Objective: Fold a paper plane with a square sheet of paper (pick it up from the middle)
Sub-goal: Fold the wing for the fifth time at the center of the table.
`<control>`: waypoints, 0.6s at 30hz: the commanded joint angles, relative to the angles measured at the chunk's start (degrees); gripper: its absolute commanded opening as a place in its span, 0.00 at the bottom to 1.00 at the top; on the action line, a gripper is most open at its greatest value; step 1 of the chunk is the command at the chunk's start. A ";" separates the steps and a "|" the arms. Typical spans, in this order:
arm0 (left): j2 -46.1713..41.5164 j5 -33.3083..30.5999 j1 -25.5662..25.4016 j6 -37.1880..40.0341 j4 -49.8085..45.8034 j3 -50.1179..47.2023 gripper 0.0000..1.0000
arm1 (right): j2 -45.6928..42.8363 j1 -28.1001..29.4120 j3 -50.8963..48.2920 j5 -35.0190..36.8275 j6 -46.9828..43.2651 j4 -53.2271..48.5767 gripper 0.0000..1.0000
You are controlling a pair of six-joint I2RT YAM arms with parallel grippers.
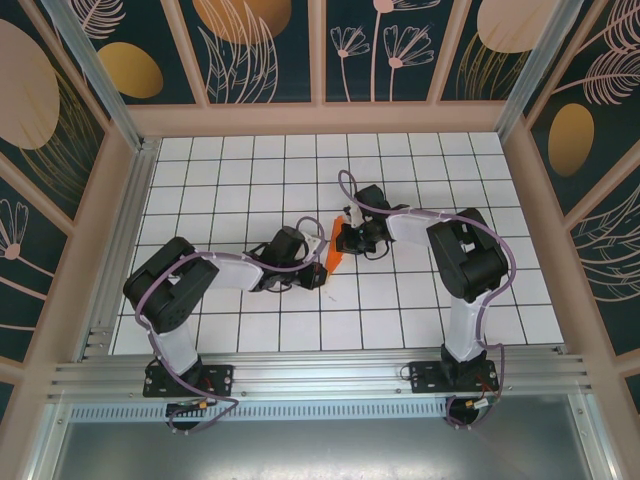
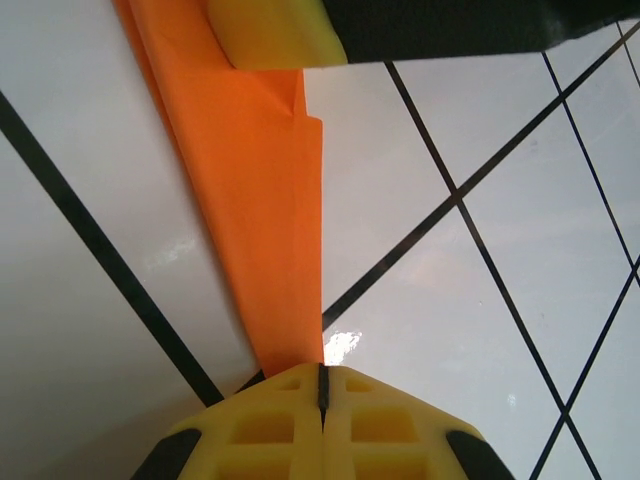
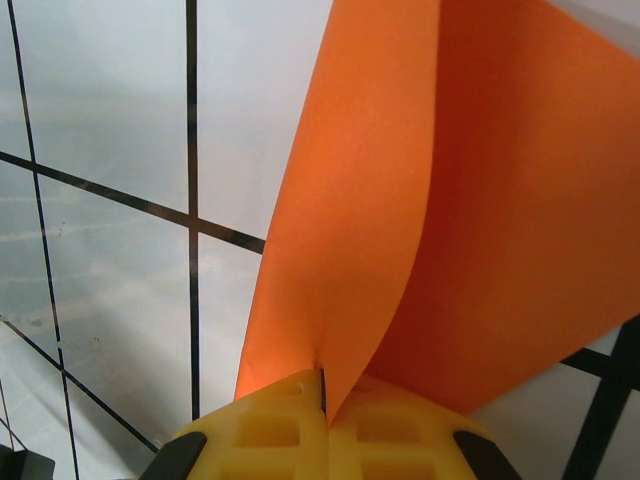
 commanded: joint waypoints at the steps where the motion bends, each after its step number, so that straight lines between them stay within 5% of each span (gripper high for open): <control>1: -0.69 4.08 -1.74 1.56 -7.83 -2.01 0.02 | 4.10 -0.25 -0.39 7.41 0.78 -2.50 0.01; 10: -7.23 2.89 -2.07 1.83 -8.61 -3.55 0.06 | 4.18 -0.30 -0.46 7.15 1.05 -2.32 0.00; 18: -12.66 -2.85 0.95 -9.56 2.40 -4.08 0.14 | 4.26 -0.39 -0.20 6.70 0.53 -2.63 0.00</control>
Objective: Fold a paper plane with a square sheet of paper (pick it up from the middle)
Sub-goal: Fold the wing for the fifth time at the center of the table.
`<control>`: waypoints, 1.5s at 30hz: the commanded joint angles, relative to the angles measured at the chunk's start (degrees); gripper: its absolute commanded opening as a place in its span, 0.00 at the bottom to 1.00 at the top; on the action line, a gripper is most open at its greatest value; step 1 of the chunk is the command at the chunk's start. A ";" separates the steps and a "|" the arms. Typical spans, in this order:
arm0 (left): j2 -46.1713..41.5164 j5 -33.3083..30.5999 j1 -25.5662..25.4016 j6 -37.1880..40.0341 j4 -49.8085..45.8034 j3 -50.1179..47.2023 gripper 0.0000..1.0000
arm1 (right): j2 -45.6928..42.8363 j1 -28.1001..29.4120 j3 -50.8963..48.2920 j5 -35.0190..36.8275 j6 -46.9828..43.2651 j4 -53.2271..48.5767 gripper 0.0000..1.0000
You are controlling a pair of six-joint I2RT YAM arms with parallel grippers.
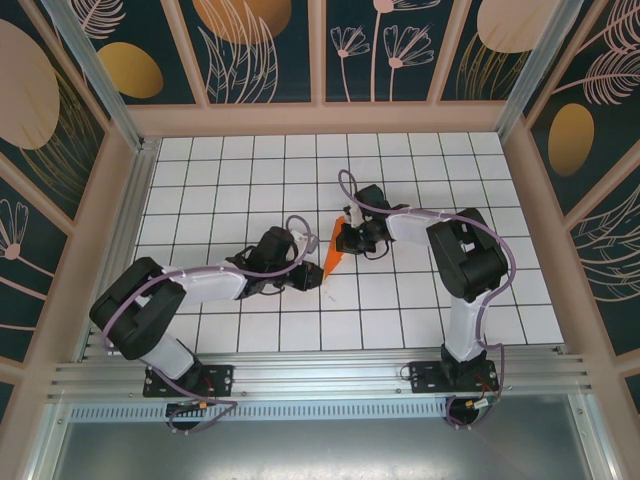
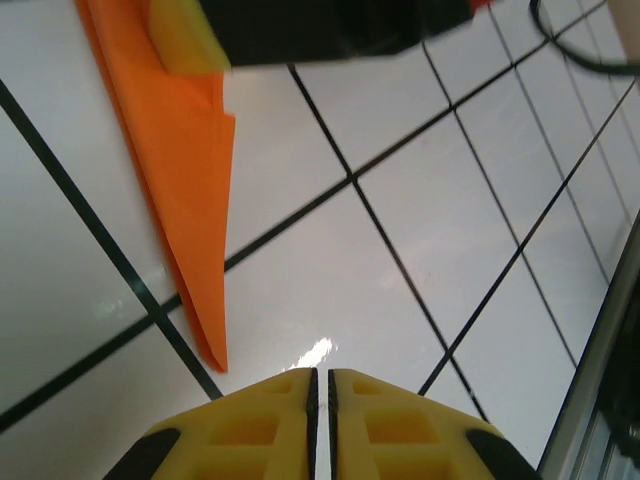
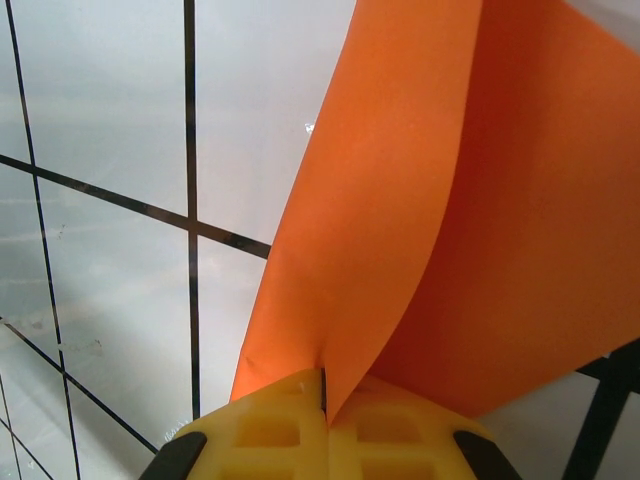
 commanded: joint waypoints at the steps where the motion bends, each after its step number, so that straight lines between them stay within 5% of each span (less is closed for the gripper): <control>1: 0.69 -4.86 0.64 -6.42 4.35 1.11 0.14 | 4.12 -0.39 -0.31 6.70 0.30 -2.51 0.00; 12: 13.42 -0.84 0.64 -15.60 15.32 4.83 0.12 | 4.73 -0.54 0.15 6.44 -0.05 -2.57 0.00; 34: 17.60 -1.10 0.62 -15.56 13.19 3.19 0.12 | 4.29 -1.15 -0.90 6.80 0.04 -2.07 0.00; 45: 18.33 -4.79 0.17 -14.16 5.61 1.66 0.05 | -7.49 -4.00 -0.43 4.93 5.52 -0.10 0.20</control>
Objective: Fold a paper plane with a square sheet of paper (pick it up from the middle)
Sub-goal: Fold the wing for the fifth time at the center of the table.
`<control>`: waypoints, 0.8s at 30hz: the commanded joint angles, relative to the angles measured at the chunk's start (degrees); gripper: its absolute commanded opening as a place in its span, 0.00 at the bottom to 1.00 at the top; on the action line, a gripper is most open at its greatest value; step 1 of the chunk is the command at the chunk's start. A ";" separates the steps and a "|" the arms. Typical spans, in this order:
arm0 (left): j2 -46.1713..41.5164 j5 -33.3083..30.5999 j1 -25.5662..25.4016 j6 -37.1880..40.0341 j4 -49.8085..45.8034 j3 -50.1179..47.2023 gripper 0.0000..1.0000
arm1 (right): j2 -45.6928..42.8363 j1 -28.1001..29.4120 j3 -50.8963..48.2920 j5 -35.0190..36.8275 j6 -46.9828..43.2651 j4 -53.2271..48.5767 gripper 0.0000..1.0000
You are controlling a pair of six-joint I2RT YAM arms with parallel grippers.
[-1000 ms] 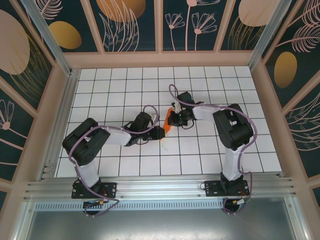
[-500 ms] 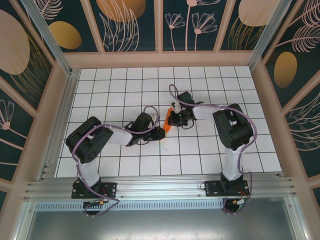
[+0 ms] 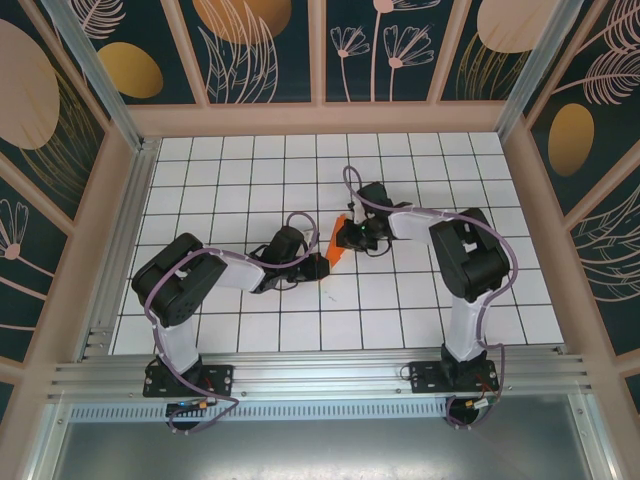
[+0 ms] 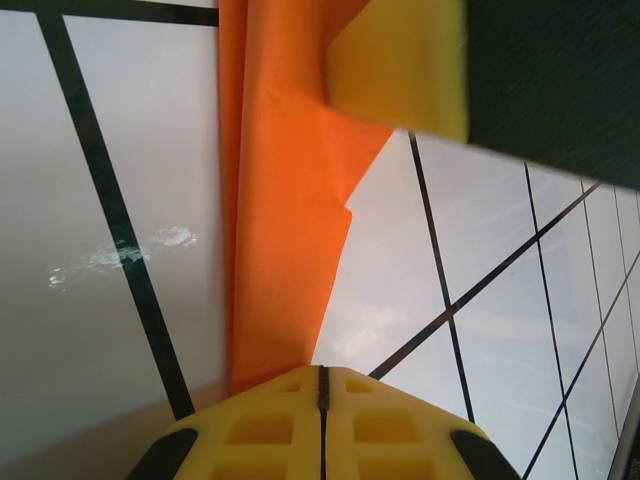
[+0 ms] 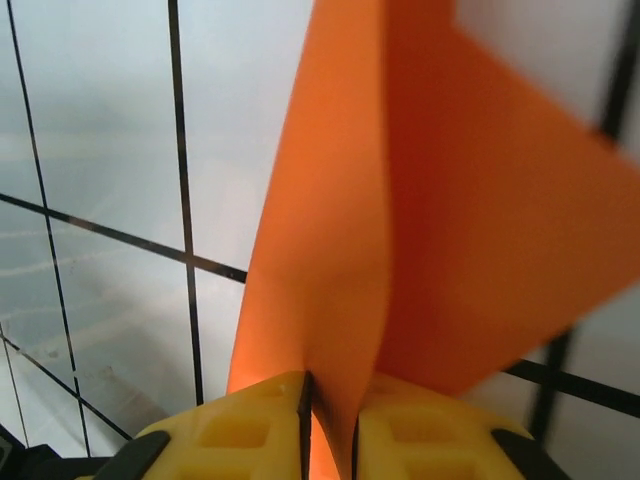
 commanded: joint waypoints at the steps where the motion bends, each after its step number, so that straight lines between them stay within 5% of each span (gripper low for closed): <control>1: 2.51 -1.90 -0.41 0.76 -7.44 -1.95 0.05 | -6.78 -2.31 -0.87 4.27 2.62 -0.29 0.20; 10: 4.17 -2.23 -1.31 1.90 -9.31 -0.05 0.03 | -9.87 0.66 -0.88 6.70 2.95 -1.39 0.19; 24: 4.19 -2.13 -1.51 1.82 -9.14 0.13 0.03 | -2.48 5.95 -0.41 3.24 5.19 -0.16 0.10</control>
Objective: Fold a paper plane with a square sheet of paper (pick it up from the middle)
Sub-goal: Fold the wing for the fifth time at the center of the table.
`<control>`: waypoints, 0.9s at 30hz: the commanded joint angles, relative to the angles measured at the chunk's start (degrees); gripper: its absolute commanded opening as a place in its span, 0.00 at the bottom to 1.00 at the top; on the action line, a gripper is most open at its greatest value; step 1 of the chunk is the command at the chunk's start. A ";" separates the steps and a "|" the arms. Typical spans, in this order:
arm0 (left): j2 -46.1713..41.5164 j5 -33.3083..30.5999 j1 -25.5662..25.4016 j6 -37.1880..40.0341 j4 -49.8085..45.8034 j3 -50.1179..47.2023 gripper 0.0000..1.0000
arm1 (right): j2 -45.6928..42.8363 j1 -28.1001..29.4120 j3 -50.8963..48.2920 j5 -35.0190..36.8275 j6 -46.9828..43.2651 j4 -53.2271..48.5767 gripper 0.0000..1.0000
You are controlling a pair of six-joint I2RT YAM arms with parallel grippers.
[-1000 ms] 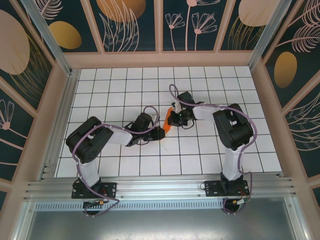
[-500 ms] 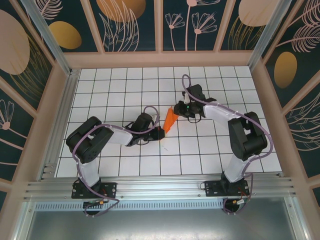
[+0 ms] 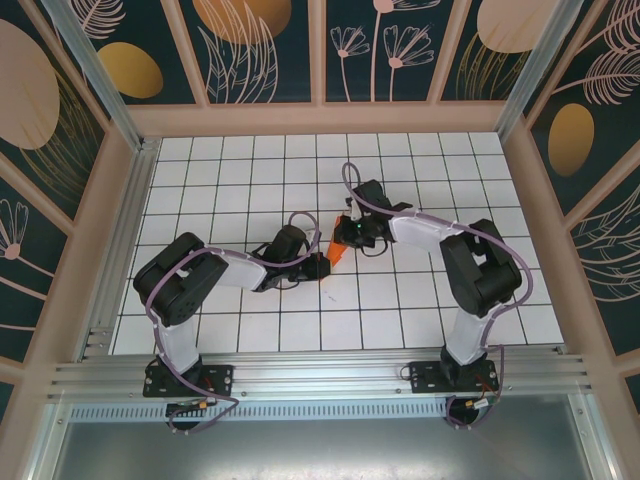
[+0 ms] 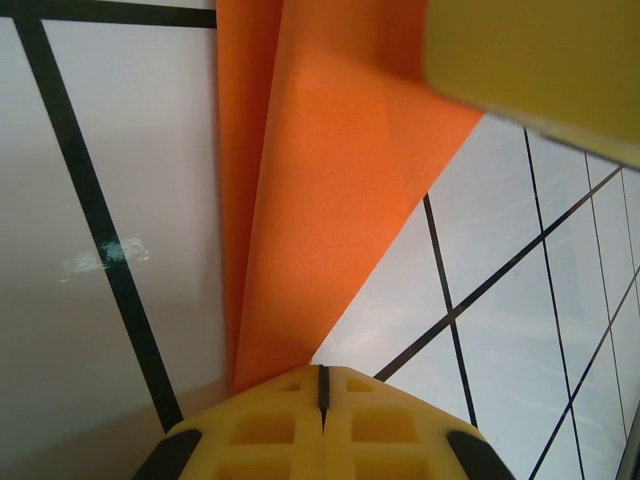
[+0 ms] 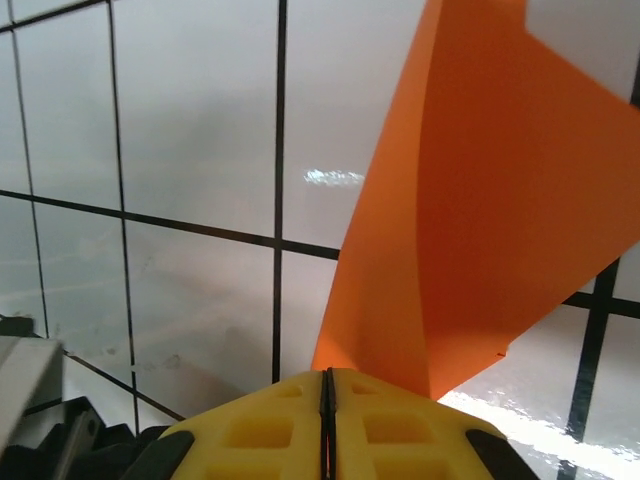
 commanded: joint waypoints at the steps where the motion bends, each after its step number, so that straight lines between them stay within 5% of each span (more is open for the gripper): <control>1: 3.50 -1.89 -1.11 1.12 -7.69 -1.21 0.03 | 3.20 1.22 0.52 -1.46 1.06 0.31 0.09; 15: 0.32 -1.46 -1.10 0.04 -7.29 -0.58 0.05 | 6.61 0.27 -0.94 1.42 0.54 -0.82 0.06; 27: -4.02 -4.66 -0.96 -11.88 7.27 -2.18 0.08 | 6.77 0.24 -1.25 0.87 0.45 -0.75 0.03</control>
